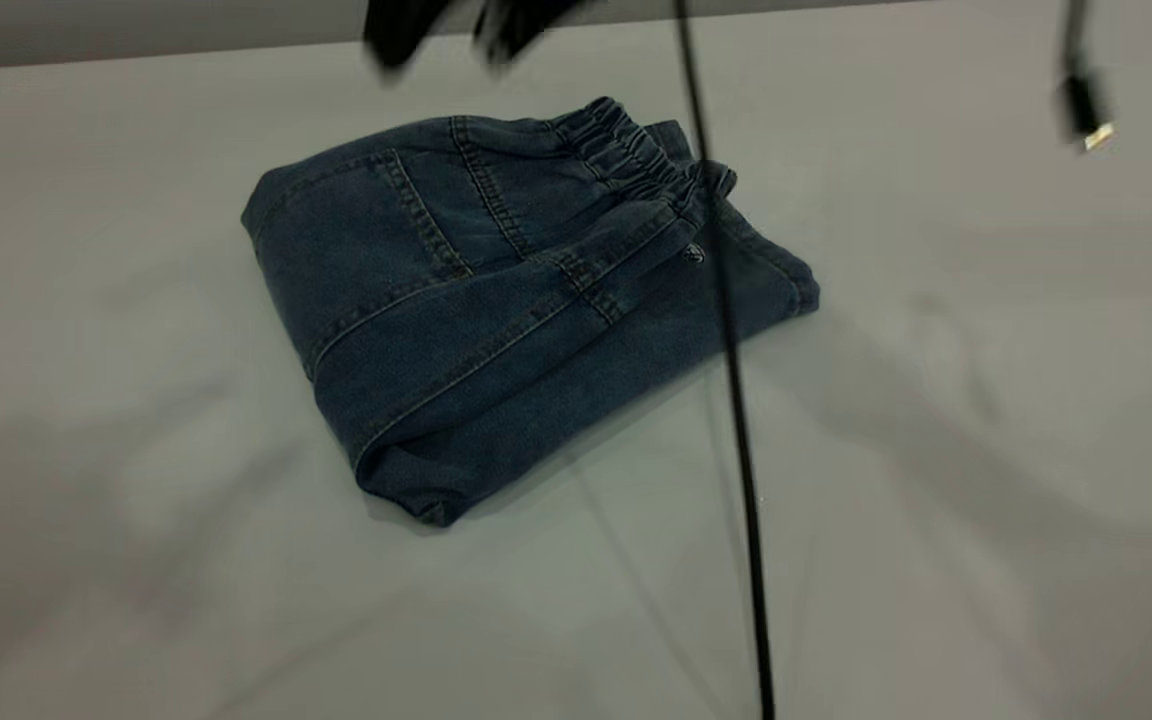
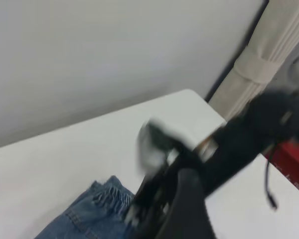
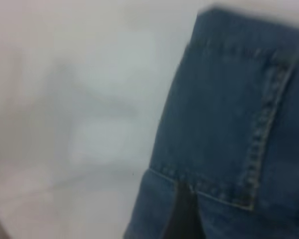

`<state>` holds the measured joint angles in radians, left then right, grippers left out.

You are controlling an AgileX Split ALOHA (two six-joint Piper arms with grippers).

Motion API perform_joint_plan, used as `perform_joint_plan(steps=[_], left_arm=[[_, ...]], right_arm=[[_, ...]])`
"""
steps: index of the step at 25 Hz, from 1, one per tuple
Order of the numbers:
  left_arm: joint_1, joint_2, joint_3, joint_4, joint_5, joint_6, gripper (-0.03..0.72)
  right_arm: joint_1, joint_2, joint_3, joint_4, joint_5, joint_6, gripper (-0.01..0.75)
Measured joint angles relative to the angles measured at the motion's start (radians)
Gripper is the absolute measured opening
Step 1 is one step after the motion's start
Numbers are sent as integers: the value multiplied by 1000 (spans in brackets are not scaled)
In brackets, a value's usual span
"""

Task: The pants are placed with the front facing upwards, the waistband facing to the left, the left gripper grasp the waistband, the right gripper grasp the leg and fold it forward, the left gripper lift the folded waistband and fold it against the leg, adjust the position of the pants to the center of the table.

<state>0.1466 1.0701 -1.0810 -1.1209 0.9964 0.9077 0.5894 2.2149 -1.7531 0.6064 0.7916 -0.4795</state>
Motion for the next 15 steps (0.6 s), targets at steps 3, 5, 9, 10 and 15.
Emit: perform_joint_plan(steps=[3, 5, 9, 10, 15], left_arm=[[0, 5, 1, 3, -20, 0, 500], [0, 5, 1, 1, -29, 0, 491], [0, 5, 1, 1, -28, 0, 486], [0, 5, 1, 1, -28, 0, 486], [0, 5, 1, 1, -29, 0, 486]], right_arm=[[74, 47, 0, -155, -36, 107, 494], [122, 65, 0, -277, -53, 201, 494], [180, 94, -12, -522, -87, 405, 494], [182, 105, -23, -568, -89, 443, 494], [179, 160, -83, -689, -78, 504, 494]])
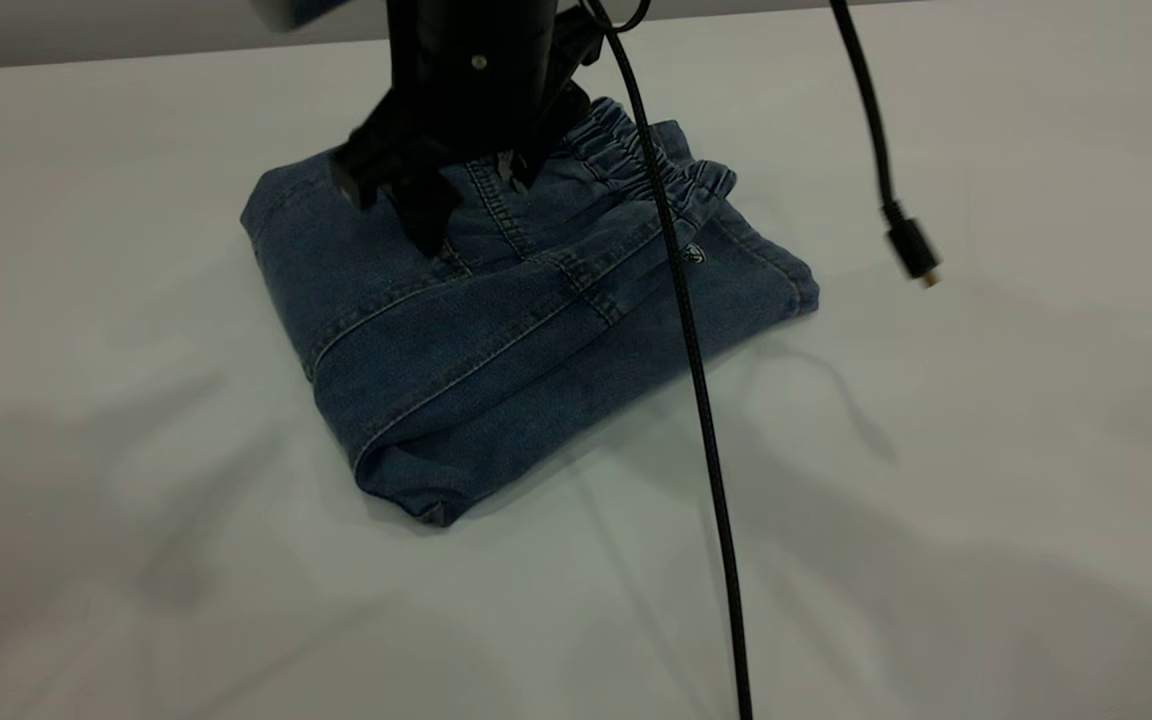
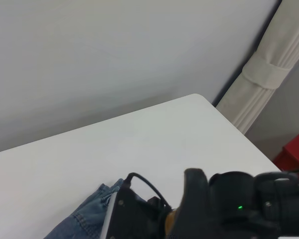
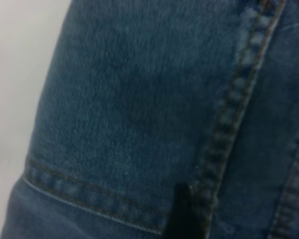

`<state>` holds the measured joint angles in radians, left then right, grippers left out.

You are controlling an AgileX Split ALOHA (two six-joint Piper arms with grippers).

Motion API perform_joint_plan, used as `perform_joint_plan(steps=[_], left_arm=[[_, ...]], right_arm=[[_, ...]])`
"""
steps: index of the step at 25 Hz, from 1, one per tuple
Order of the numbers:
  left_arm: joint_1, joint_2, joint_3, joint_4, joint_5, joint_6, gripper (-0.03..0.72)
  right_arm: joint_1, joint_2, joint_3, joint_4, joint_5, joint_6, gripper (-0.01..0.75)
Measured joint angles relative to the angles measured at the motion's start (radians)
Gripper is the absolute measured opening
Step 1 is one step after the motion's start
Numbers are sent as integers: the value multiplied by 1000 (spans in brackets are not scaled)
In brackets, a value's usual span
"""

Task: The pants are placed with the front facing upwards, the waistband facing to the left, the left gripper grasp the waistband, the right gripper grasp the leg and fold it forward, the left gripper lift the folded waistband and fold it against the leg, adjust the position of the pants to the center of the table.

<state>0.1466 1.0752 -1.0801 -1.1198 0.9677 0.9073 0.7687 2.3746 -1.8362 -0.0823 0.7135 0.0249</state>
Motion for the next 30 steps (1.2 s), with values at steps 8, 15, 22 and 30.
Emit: perform_joint_plan(steps=[8, 15, 22, 30], left_arm=[[0, 0, 0, -1, 8, 0, 486], [-1, 0, 0, -6, 10, 0, 486], [-33, 0, 0, -9, 12, 3, 486], [-33, 0, 0, -35, 16, 3, 485]], right_arm=[[0, 74, -10, -7, 30, -8, 494], [0, 90, -11, 20, 52, 28, 484], [-18, 121, -15, 33, 137, 102, 454], [-60, 126, -58, 117, 204, 279, 446]])
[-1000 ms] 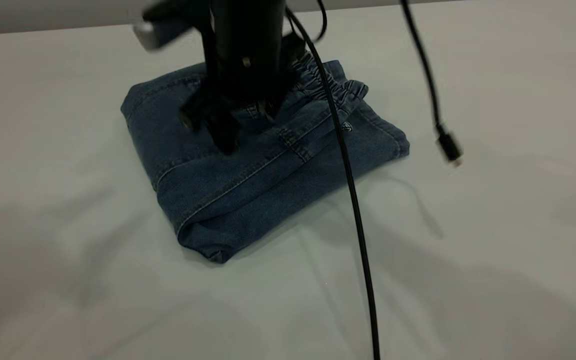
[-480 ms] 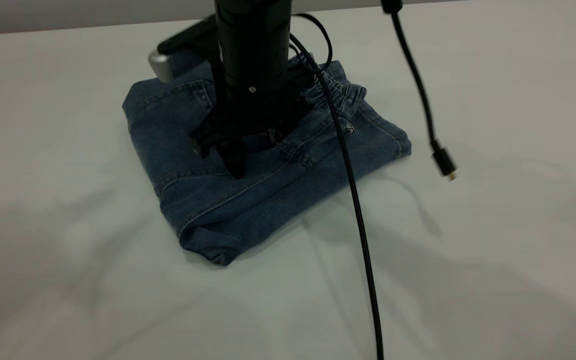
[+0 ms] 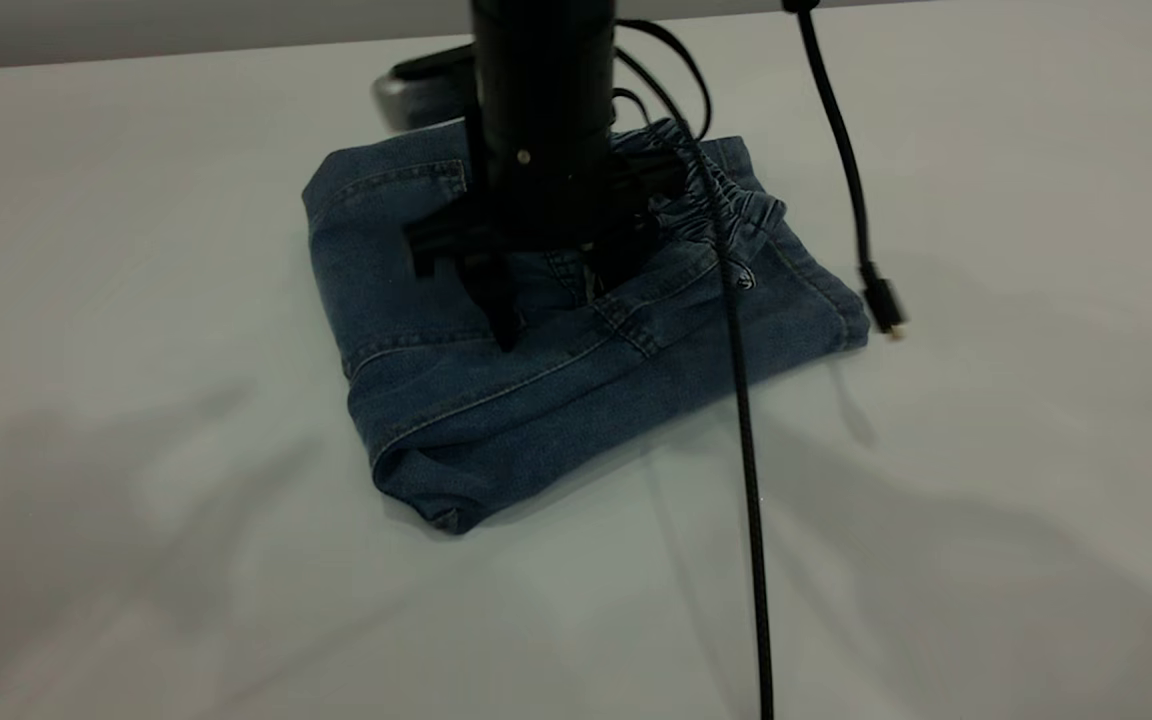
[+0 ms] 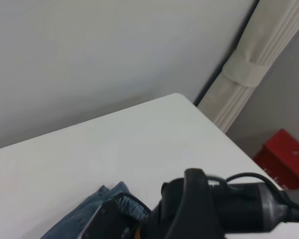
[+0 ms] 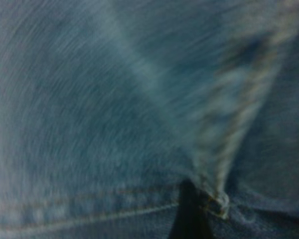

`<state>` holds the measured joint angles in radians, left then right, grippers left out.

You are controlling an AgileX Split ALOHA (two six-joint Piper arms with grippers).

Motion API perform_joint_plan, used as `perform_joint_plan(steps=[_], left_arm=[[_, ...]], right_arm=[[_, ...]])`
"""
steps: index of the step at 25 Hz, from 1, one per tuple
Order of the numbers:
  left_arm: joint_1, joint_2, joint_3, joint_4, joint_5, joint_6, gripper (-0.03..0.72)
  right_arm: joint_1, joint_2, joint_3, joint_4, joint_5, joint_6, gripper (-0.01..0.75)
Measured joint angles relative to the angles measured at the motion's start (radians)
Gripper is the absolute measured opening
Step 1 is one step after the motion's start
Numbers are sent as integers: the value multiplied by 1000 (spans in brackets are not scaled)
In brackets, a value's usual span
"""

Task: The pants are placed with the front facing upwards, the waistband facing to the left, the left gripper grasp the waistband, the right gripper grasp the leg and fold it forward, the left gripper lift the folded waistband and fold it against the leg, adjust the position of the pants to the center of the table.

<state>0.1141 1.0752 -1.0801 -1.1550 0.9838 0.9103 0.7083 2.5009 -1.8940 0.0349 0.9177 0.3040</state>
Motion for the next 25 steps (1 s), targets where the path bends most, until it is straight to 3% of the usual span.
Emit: perform_joint_plan(steps=[10, 20, 25], left_arm=[[-18, -1, 0, -4, 7, 0, 485], [-29, -1, 0, -1, 10, 16, 485], [-29, -1, 0, 0, 10, 22, 485]], right_arm=[[-51, 1, 1, 183, -44, 166, 444], [-78, 0, 1, 131, -33, 471, 441], [-77, -24, -58, -6, 62, 468, 441]])
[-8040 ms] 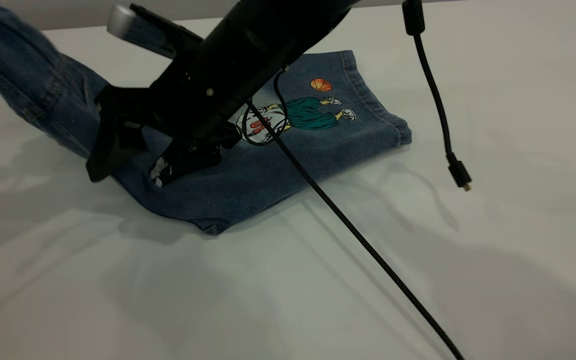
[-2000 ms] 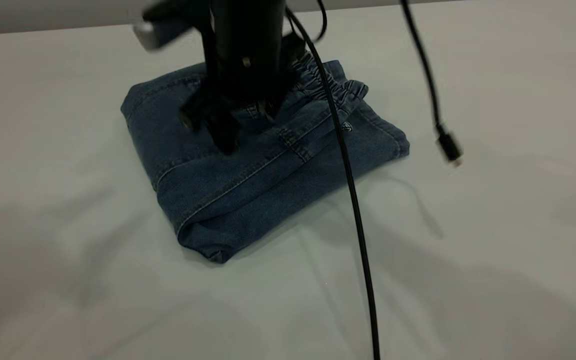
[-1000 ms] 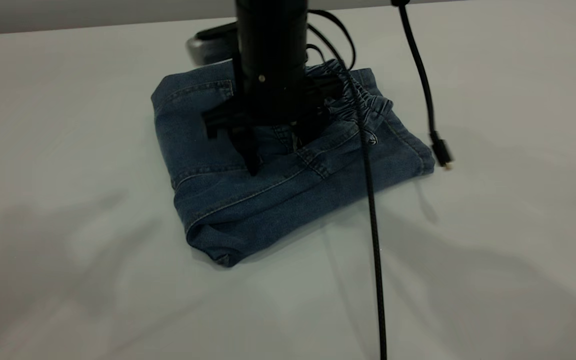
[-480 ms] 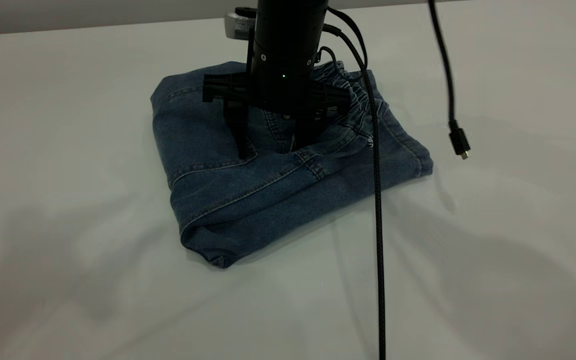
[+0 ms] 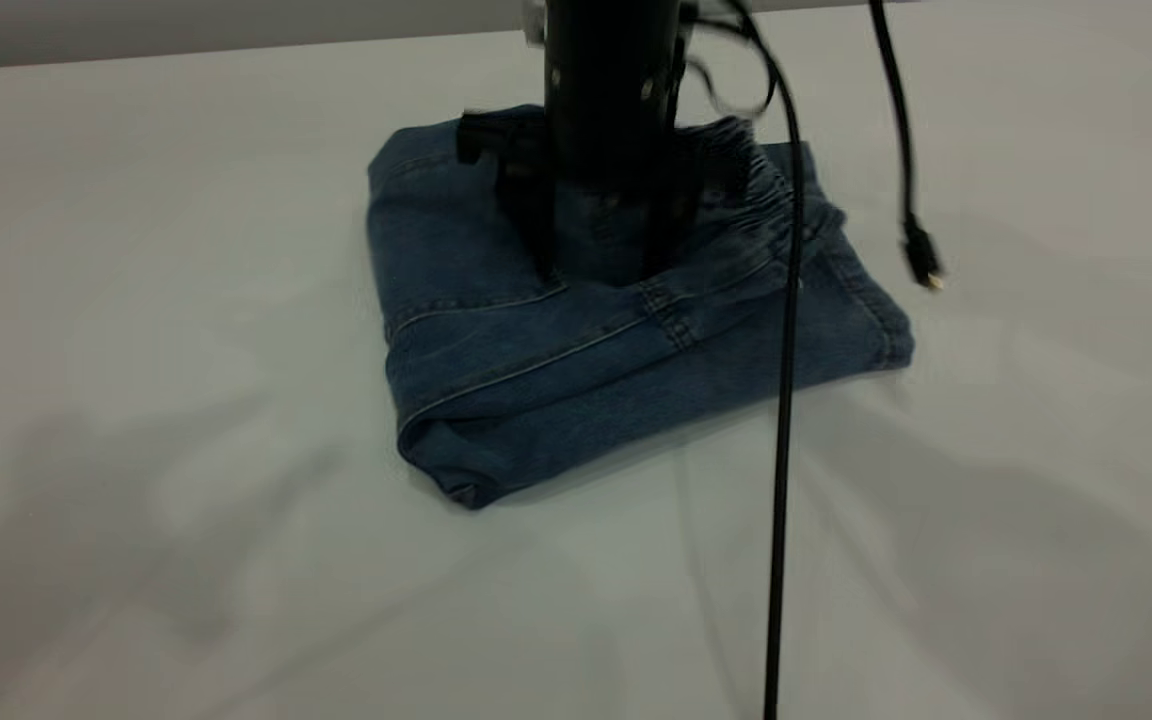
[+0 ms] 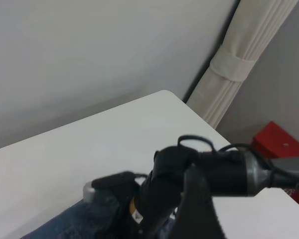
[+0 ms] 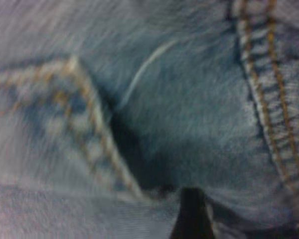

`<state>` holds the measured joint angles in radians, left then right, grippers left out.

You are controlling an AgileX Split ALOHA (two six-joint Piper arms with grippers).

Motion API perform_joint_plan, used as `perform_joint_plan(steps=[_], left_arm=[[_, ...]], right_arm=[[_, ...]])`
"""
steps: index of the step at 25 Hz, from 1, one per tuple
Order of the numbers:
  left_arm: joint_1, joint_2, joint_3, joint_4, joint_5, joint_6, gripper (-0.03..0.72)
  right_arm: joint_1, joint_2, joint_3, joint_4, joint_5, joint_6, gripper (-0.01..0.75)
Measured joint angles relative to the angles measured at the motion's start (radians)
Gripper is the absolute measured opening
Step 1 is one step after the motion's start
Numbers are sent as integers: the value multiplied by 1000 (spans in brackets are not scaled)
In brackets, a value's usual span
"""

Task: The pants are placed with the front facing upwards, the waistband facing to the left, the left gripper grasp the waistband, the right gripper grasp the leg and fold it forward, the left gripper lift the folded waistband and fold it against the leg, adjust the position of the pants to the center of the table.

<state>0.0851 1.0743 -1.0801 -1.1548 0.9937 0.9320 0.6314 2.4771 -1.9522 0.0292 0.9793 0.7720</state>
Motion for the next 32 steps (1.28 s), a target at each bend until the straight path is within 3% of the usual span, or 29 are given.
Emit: perform_joint_plan(steps=[6, 11, 15, 19, 26, 32], left_arm=[[0, 1, 0, 0, 0, 1, 485], [0, 1, 0, 0, -1, 1, 485], [0, 1, 0, 3, -1, 1, 485], [0, 1, 0, 3, -1, 1, 485], [0, 1, 0, 3, -1, 2, 485], [0, 1, 0, 3, 0, 4, 485]], right_arm=[[5, -23, -142, -111, 125, -256, 441], [48, -21, -172, -65, 123, -562, 441], [100, -11, -172, -51, 186, -807, 441], [106, 22, -172, -92, 137, -967, 441], [104, 104, -172, -160, 123, -1005, 441], [104, 121, -173, -151, 126, -897, 441]])
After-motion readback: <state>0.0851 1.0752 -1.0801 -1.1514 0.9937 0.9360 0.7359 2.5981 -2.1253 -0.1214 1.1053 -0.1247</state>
